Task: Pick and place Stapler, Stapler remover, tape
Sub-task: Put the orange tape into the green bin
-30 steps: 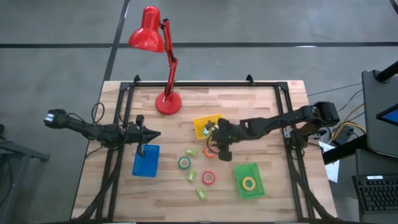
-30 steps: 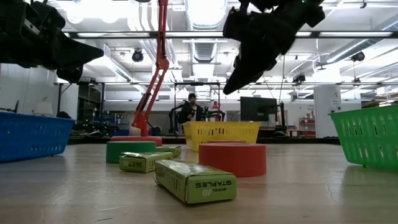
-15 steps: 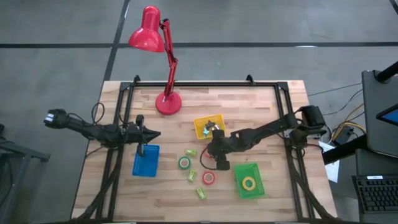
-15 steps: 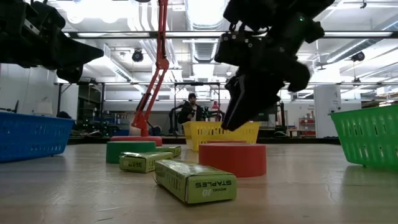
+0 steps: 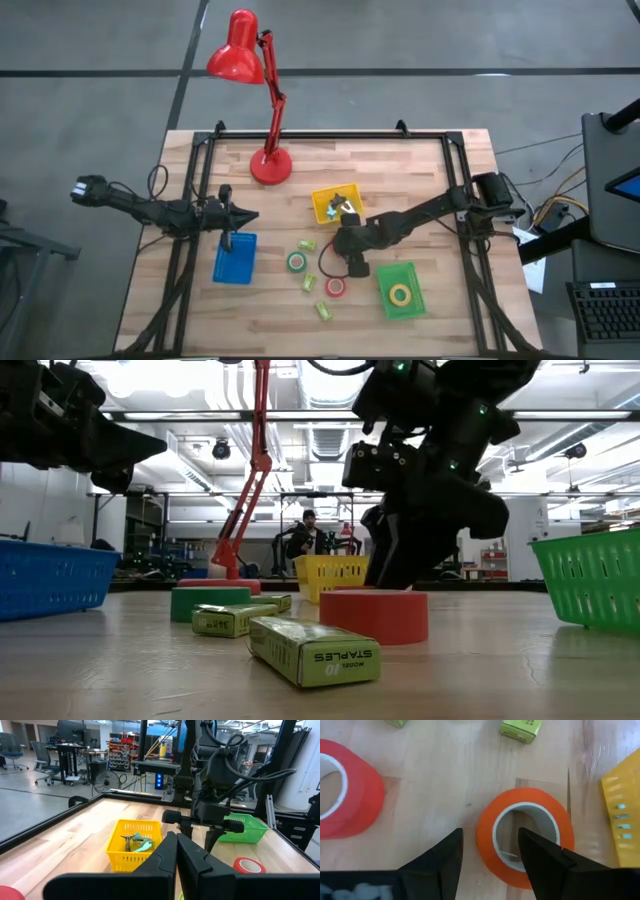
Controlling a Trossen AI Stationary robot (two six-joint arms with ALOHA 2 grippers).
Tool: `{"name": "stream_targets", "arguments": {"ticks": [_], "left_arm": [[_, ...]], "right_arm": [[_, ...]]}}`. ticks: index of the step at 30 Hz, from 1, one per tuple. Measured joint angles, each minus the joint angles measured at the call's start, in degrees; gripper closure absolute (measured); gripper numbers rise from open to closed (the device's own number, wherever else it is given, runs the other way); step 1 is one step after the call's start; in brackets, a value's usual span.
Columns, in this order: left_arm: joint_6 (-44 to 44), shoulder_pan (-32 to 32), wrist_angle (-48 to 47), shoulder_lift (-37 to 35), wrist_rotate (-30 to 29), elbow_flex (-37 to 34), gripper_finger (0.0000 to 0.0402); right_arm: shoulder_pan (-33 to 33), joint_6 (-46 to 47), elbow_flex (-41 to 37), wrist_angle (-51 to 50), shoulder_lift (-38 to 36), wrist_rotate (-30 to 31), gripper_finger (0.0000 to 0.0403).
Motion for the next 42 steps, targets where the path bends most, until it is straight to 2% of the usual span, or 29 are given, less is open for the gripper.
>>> {"name": "stream_targets", "arguments": {"ticks": [12,28,42], "left_arm": [[-0.02,-0.01,0.00,0.00,-0.01,0.00,0.0392],[-0.01,0.00,0.00,0.00,0.00,0.00,0.0392],[0.00,-0.01,0.00,0.00,0.00,0.00,0.0392]], "right_arm": [[0.00,2.52,0.02,-0.15,-0.26,0.02,0.0264],[0.31,6.85,2.50,-1.60,-0.63,-0.43,0.0359],[2.93,10.07,13.85,-21.10,-0.90,-0.50,0.0357]]}}
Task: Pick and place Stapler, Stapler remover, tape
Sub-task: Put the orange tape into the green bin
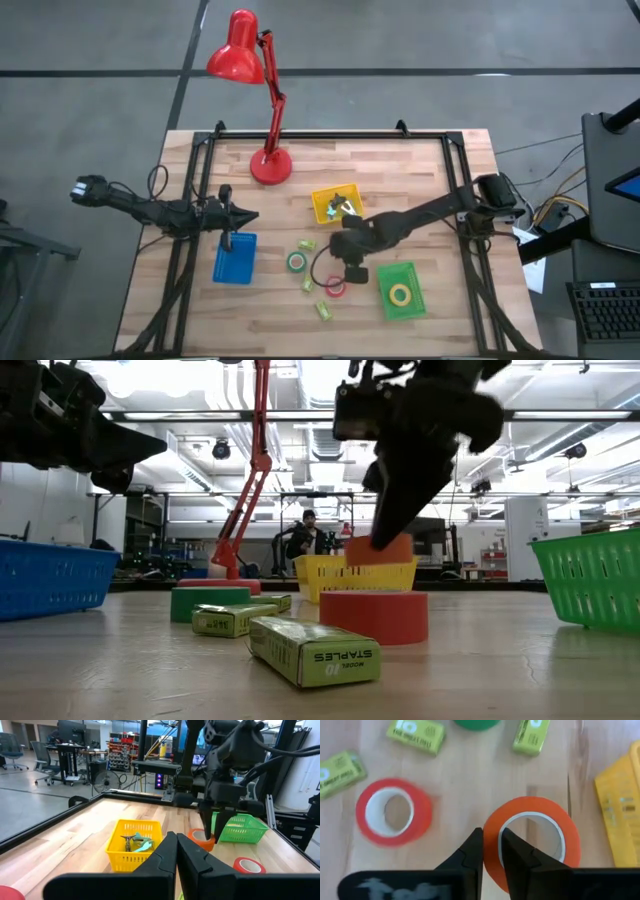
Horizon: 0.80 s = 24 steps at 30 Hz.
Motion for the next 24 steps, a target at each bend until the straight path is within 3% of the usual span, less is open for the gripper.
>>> {"name": "stream_targets", "arguments": {"ticks": [9,13,24], "left_arm": [[-0.01,0.00,0.00,0.02,-0.02,0.00,0.0392],[-0.01,0.01,-0.03,0.07,-0.01,0.00,0.0392],[0.00,0.00,-0.26,0.17,-0.02,0.00,0.0392]], "right_arm": [[4.47,8.54,1.84,-7.33,-4.77,1.81,0.0362],[7.48,13.49,1.14,-10.42,-8.67,5.43,0.0362],[19.25,35.15,0.71,-24.78,-16.66,13.37,0.0358]]}}
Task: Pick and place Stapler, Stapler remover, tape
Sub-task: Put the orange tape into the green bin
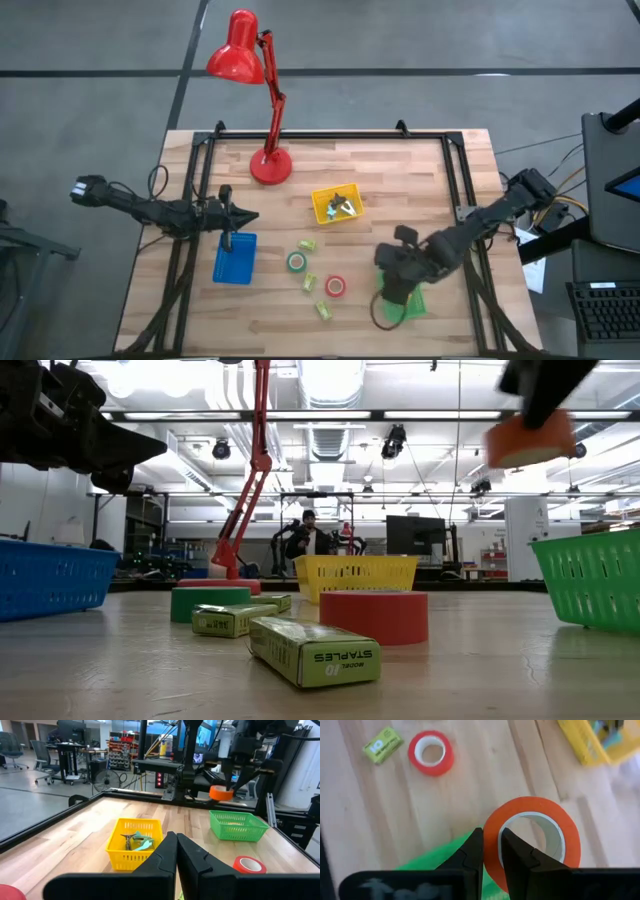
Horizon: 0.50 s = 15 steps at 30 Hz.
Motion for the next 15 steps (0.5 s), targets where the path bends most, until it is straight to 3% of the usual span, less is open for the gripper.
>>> {"name": "stream_targets", "arguments": {"ticks": [15], "left_arm": [[0.00,0.02,0.02,0.11,0.02,0.00,0.0392]], "right_arm": [[13.16,23.22,-0.09,-8.97,-2.23,2.92,0.0356]]}}
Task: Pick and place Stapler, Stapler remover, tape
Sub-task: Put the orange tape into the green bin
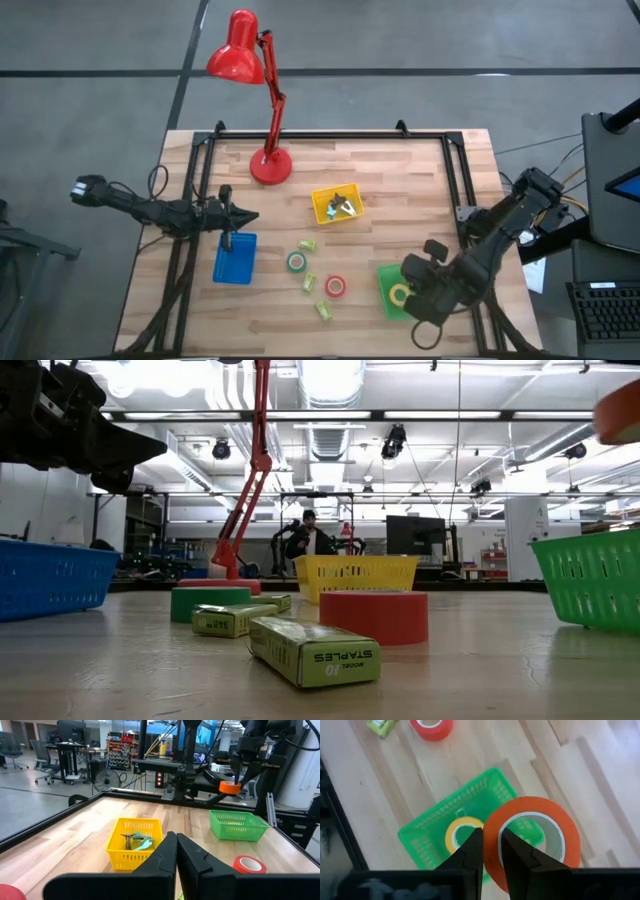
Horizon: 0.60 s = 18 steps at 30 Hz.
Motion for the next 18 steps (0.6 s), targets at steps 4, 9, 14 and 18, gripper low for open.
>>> {"name": "stream_targets", "arguments": {"ticks": [4,9,14,18], "left_arm": [[0.00,0.00,0.00,0.00,0.00,0.00,0.0392],[-0.01,-0.01,0.01,0.00,-0.01,0.00,0.0392],[-0.01,-0.01,0.00,0.00,0.00,0.00,0.0392],[-0.02,-0.01,0.01,0.01,0.00,0.00,0.0392]], "right_arm": [[1.32,2.60,-0.51,-0.20,0.00,0.71,0.0355],[1.25,3.42,-1.62,-0.17,0.41,1.17,0.0358],[1.29,4.05,-3.06,-0.12,0.67,0.87,0.0355],[1.25,4.25,-3.70,-0.07,0.85,0.87,0.0358]]}}
